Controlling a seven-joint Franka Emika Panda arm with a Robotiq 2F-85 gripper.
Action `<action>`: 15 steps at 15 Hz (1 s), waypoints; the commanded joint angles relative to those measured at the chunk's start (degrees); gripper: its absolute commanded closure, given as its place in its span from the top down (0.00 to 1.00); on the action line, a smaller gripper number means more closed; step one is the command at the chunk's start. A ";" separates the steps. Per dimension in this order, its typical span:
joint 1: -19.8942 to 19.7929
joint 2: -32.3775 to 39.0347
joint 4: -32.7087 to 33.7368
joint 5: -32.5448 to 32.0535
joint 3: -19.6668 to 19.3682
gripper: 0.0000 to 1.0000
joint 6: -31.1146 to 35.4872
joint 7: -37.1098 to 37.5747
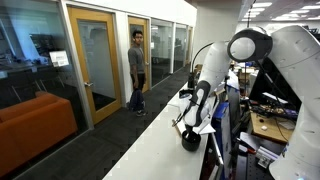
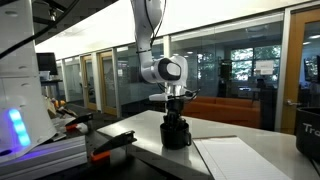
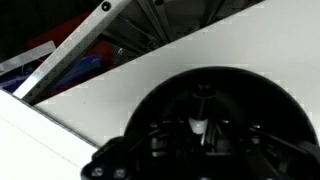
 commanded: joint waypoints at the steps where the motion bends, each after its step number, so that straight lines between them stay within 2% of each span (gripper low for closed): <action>1: 0.55 -3.37 -1.72 -0.86 -0.23 0.05 -0.18 0.24; 12: 2.28 -21.10 -6.38 -2.39 0.45 0.05 -0.99 1.19; 15: 0.83 -25.12 -9.35 -0.97 4.49 0.05 -0.76 -3.39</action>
